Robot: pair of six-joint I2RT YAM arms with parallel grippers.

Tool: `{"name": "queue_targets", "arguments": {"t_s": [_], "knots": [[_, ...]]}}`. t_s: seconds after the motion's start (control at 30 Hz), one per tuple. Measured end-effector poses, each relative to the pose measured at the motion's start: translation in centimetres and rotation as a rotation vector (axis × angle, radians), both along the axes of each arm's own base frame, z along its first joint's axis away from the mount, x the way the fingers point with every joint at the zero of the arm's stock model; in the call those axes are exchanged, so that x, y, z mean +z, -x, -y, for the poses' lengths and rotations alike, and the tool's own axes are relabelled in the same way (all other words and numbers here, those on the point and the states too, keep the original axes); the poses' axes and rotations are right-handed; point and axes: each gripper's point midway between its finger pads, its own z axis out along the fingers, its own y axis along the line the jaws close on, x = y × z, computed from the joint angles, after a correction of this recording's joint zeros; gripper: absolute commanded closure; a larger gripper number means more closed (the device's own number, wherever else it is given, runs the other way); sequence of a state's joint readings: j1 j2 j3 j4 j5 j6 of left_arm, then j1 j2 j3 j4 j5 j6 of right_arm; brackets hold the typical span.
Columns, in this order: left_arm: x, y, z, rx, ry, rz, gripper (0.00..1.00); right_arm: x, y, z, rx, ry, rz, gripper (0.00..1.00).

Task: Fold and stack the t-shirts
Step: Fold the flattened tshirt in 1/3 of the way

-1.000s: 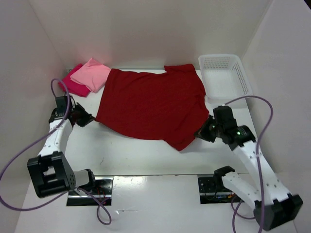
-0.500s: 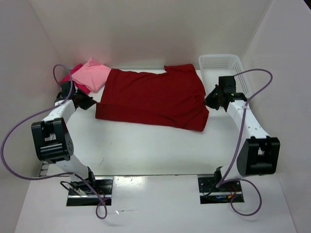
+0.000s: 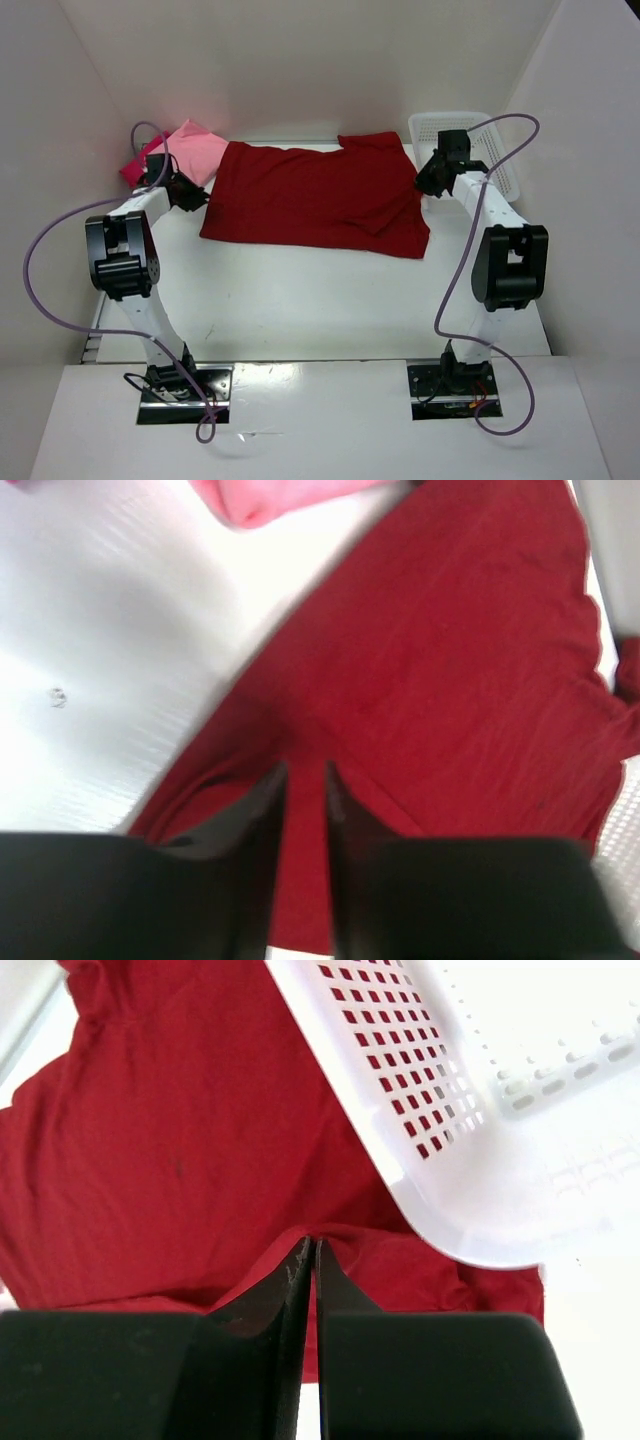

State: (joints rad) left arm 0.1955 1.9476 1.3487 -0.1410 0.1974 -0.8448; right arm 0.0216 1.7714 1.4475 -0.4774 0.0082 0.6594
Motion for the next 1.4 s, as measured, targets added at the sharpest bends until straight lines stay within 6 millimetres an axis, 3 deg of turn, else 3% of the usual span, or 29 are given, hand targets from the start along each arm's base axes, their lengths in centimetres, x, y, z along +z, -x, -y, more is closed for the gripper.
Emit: {"name": "queue_targets", "arguments": {"t_s": [0.13, 0.23, 0.3, 0.37, 0.43, 0.47, 0.5, 0.67, 0.8, 0.93, 1.0, 1.07, 1.1, 1.13, 1.27, 1.4], "knots": [[-0.4, 0.6, -0.3, 0.023, -0.017, -0.005, 0.62, -0.6, -0.9, -0.1, 0.005, -0.001, -0.006, 0.87], [-0.2, 2.2, -0.7, 0.042, -0.029, -0.014, 0.56, 0.6, -2.5, -0.2, 0.006, -0.003, 0.034, 0.67], [0.5, 3.6, -1.2, 0.067, -0.033, -0.008, 0.55, 1.7, -3.3, -0.2, 0.012, -0.005, 0.064, 0.62], [1.4, 4.9, -1.5, 0.091, -0.039, 0.016, 0.55, 2.7, -3.4, -0.3, 0.017, -0.008, 0.090, 0.62], [2.1, 6.6, -1.7, 0.109, -0.047, 0.034, 0.58, 3.6, -3.0, -0.5, 0.027, -0.016, 0.108, 0.74], [2.1, 7.3, -1.8, 0.114, -0.048, 0.034, 0.58, 4.0, -2.5, -0.7, 0.035, -0.019, 0.118, 0.82], [1.8, 7.9, -1.9, 0.119, -0.049, 0.033, 0.58, 4.3, -1.6, -0.9, 0.044, -0.026, 0.122, 0.99], [-1.6, 10.3, -1.7, 0.126, -0.026, -0.055, 0.53, 5.4, 4.1, -2.1, 0.088, -0.053, 0.139, 0.99], [-3.7, 10.2, -1.3, 0.111, 0.003, -0.091, 0.51, 5.0, 8.4, -4.1, 0.153, -0.089, 0.138, 0.92], [-5.1, 9.6, -0.8, 0.090, 0.039, -0.097, 0.53, 3.1, 12.2, -6.1, 0.214, -0.132, 0.096, 0.87], [-5.0, 9.0, -0.8, 0.089, 0.046, -0.080, 0.70, 2.0, 13.7, -7.1, 0.239, -0.160, 0.066, 0.82], [-5.4, 8.7, -0.7, 0.083, 0.058, -0.081, 0.88, 0.9, 14.7, -8.0, 0.261, -0.182, 0.033, 0.72], [-5.6, 8.6, -0.6, 0.086, 0.067, -0.084, 0.92, 0.3, 15.2, -8.2, 0.267, -0.190, 0.017, 0.68], [-5.7, 8.5, -0.5, 0.083, 0.070, -0.085, 0.95, -0.2, 15.6, -8.4, 0.268, -0.197, 0.001, 0.61], [-5.6, 8.9, -1.0, 0.078, 0.057, -0.086, 1.00, -1.2, 16.6, -8.1, 0.249, -0.187, -0.028, 0.60], [-5.4, 11.7, -2.5, 0.102, 0.032, -0.105, 1.00, -1.4, 16.9, -6.9, 0.203, -0.159, -0.025, 0.60]]}}
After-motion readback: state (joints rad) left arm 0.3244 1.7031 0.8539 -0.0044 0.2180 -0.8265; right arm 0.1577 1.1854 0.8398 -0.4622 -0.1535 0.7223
